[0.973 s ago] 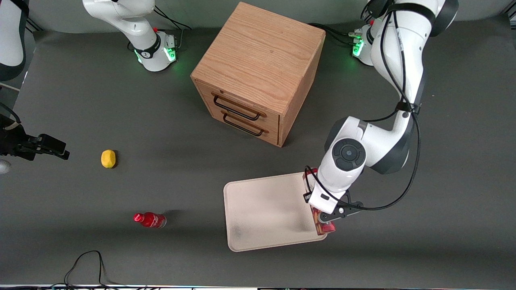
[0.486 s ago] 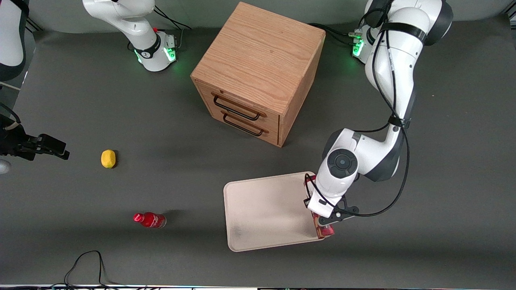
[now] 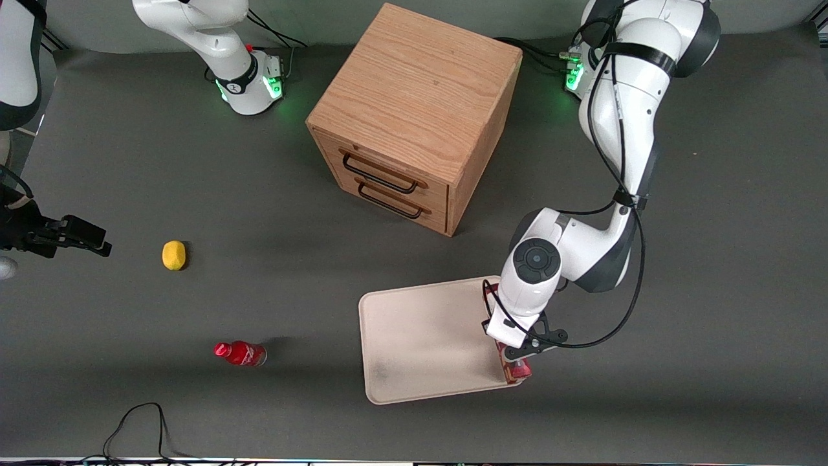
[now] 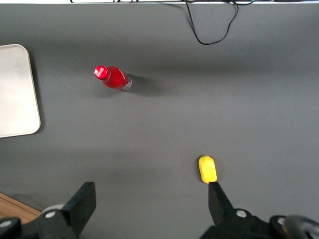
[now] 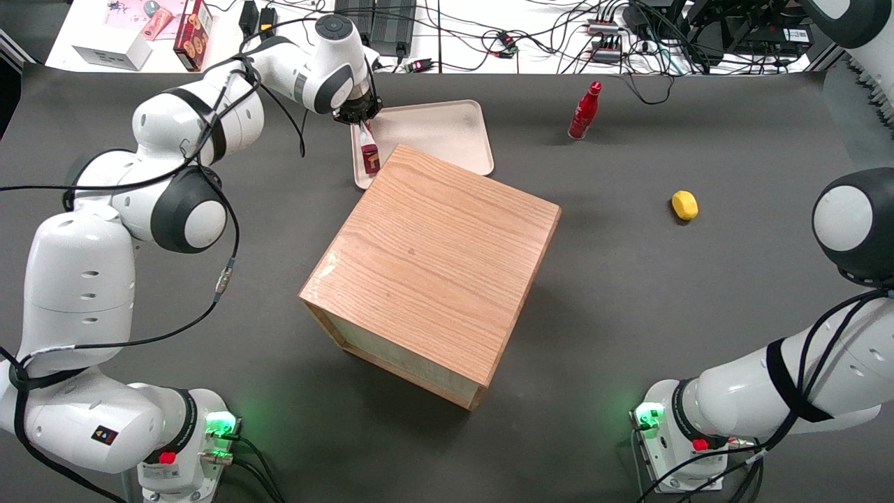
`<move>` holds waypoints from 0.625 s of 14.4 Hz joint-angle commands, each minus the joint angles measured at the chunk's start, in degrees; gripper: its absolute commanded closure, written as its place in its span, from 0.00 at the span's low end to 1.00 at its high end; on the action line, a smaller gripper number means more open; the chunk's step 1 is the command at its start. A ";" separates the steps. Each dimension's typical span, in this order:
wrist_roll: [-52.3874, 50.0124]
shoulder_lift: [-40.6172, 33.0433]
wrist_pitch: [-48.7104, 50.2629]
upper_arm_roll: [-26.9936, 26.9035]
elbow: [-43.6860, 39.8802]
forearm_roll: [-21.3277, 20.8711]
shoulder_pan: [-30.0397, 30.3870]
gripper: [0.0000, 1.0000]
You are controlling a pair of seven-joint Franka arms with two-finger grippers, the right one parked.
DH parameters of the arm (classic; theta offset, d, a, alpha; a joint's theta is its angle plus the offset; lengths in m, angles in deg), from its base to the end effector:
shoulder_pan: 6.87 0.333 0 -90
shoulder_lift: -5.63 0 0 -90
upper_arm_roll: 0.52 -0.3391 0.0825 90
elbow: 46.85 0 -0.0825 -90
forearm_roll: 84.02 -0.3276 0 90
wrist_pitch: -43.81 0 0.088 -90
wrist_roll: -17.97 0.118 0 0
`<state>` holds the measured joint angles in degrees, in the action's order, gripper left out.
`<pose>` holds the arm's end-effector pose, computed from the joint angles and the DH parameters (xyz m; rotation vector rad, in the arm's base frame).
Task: Place red cookie box on tray
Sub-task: 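Lower the red box onto the tray and open the left gripper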
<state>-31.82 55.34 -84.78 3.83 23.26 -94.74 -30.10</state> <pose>0.6693 -0.3217 0.2961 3.0707 0.4853 0.2860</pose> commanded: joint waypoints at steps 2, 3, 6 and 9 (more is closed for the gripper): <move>-2.41 -0.84 0.18 -0.31 0.91 -1.41 -0.67 0.96; -2.16 -0.92 0.27 -0.31 0.91 -1.49 -0.58 0.60; -2.24 -1.01 0.44 -0.40 0.91 -1.49 -0.67 0.00; -2.42 -1.19 0.53 -0.40 0.91 -1.49 -0.67 0.00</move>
<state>-32.37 55.33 -84.73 3.82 23.29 -94.92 -30.22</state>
